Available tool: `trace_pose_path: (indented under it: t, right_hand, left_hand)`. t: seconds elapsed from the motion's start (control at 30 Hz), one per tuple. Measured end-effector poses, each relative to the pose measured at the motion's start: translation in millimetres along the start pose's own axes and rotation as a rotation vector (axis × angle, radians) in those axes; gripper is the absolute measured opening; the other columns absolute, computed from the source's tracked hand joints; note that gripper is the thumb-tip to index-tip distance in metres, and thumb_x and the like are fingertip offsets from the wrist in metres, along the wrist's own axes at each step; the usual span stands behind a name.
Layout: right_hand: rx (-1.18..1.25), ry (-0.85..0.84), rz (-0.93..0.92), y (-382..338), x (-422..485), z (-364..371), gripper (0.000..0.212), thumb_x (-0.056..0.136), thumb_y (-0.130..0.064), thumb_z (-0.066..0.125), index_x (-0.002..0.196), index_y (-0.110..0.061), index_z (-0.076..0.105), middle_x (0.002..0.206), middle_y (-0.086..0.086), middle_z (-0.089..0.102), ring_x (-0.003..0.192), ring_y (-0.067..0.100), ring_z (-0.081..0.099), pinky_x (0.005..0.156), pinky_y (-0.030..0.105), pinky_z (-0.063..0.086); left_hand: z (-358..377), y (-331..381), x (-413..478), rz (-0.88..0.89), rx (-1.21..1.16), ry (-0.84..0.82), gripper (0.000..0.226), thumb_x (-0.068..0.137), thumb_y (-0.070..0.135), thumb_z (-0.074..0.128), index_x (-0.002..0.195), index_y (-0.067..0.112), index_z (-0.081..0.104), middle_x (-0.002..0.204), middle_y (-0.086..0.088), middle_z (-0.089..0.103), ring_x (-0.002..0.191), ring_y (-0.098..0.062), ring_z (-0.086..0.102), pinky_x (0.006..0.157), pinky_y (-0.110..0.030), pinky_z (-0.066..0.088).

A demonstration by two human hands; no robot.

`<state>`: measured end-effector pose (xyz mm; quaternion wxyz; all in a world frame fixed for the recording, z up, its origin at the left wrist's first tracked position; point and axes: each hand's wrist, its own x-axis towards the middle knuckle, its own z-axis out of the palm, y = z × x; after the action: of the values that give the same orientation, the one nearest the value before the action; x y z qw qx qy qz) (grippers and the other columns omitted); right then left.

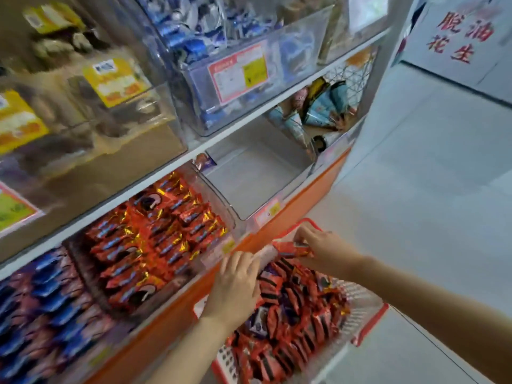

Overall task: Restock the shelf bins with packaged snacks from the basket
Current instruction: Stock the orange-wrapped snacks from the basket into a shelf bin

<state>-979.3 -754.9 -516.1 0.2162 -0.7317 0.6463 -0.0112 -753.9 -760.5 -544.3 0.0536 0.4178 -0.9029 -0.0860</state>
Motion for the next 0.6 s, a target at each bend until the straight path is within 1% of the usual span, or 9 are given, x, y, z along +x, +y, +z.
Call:
trace_pose_path:
  t: [0.07, 0.13, 0.23, 0.33, 0.37, 0.4, 0.47, 0.53, 0.6]
  right_hand:
    - [-0.031, -0.027, 0.051, 27.4, -4.1, 11.2, 0.034, 0.091, -0.042, 0.051, 0.115, -0.019, 0.043, 0.116, 0.001, 0.055, 0.101, 0.027, 0.058, 0.078, 0.035, 0.042]
    - [-0.075, -0.051, 0.086, 51.8, -3.7, 23.8, 0.035, 0.092, -0.041, 0.051, 0.117, -0.017, 0.043, 0.118, 0.002, 0.054, 0.100, 0.029, 0.058, 0.080, 0.037, 0.042]
    - [-0.147, -0.089, 0.103, 79.7, 2.0, 44.1, 0.033, 0.094, -0.037, 0.048, 0.120, -0.017, 0.041, 0.123, 0.003, 0.052, 0.104, 0.030, 0.058, 0.079, 0.037, 0.039]
    - [-0.195, -0.109, 0.078, 97.4, 8.1, 64.4, 0.033, 0.097, -0.035, 0.042, 0.122, -0.015, 0.040, 0.127, 0.003, 0.049, 0.110, 0.027, 0.055, 0.074, 0.033, 0.035]
    - [-0.203, -0.113, 0.073, 102.5, 10.0, 73.1, 0.032, 0.097, -0.034, 0.040, 0.123, -0.014, 0.040, 0.128, 0.003, 0.049, 0.112, 0.026, 0.054, 0.072, 0.032, 0.032]
    - [-0.202, -0.113, 0.072, 106.8, 11.0, 81.6, 0.032, 0.098, -0.032, 0.039, 0.124, -0.014, 0.040, 0.128, 0.003, 0.048, 0.113, 0.025, 0.053, 0.070, 0.030, 0.029]
    - [-0.189, -0.131, 0.071, 117.0, 13.5, 100.5, 0.032, 0.097, -0.029, 0.040, 0.125, -0.013, 0.039, 0.127, 0.004, 0.048, 0.112, 0.025, 0.052, 0.068, 0.029, 0.027]
    - [-0.197, -0.164, 0.062, 127.4, 15.8, 120.2, 0.037, 0.096, -0.028, 0.042, 0.129, -0.014, 0.036, 0.125, 0.004, 0.048, 0.105, 0.025, 0.054, 0.065, 0.030, 0.030]
    - [-0.217, -0.191, 0.056, 136.5, 15.9, 137.9, 0.045, 0.094, -0.031, 0.043, 0.135, -0.016, 0.033, 0.125, 0.002, 0.049, 0.101, 0.024, 0.055, 0.063, 0.030, 0.032]
  left_hand:
    - [29.7, 1.3, -4.8, 0.008, 0.068, -0.141, 0.045, 0.061, 0.034, 0.074, 0.101, 0.014, 0.070, 0.097, -0.006, 0.068, 0.096, -0.029, 0.062, 0.087, -0.044, 0.050]
    - [57.3, 1.8, -5.7, 0.009, 0.137, -0.309, 0.054, 0.045, 0.034, 0.088, 0.094, 0.015, 0.074, 0.093, -0.006, 0.069, 0.093, -0.029, 0.065, 0.085, -0.045, 0.053]
    - [97.4, -5.9, 0.9, 0.064, 0.228, -0.378, 0.060, 0.037, 0.030, 0.090, 0.093, 0.012, 0.076, 0.092, -0.009, 0.071, 0.091, -0.031, 0.067, 0.092, -0.049, 0.040]
    - [135.2, -16.5, 12.8, 0.055, 0.271, -0.513, 0.071, 0.031, 0.023, 0.092, 0.098, 0.010, 0.075, 0.099, -0.012, 0.072, 0.097, -0.033, 0.067, 0.090, -0.048, 0.050]
    - [144.0, -17.8, 18.3, 0.046, 0.281, -0.579, 0.074, 0.038, 0.023, 0.092, 0.107, 0.009, 0.072, 0.109, -0.014, 0.069, 0.105, -0.034, 0.064, 0.093, -0.048, 0.048]
    - [153.5, -19.1, 21.4, 0.057, 0.292, -0.610, 0.074, 0.055, 0.022, 0.087, 0.123, 0.009, 0.063, 0.127, -0.016, 0.060, 0.121, -0.036, 0.054, 0.102, -0.048, 0.040]
    - [179.7, -22.1, 26.7, 0.076, 0.288, -0.617, 0.068, 0.089, 0.009, 0.058, 0.149, 0.012, 0.026, 0.155, -0.012, 0.024, 0.144, -0.032, 0.019, 0.117, -0.045, 0.012]
    - [199.1, -21.1, 34.8, 0.068, 0.283, -0.654, 0.072, 0.093, 0.001, 0.045, 0.153, 0.017, 0.006, 0.160, -0.007, 0.009, 0.146, -0.028, 0.007, 0.118, -0.041, 0.003]
    - [215.8, -18.4, 44.4, 0.048, 0.243, -0.658, 0.082, 0.090, -0.004, 0.048, 0.153, 0.020, 0.001, 0.160, -0.005, 0.005, 0.146, -0.027, 0.007, 0.118, -0.038, 0.007]
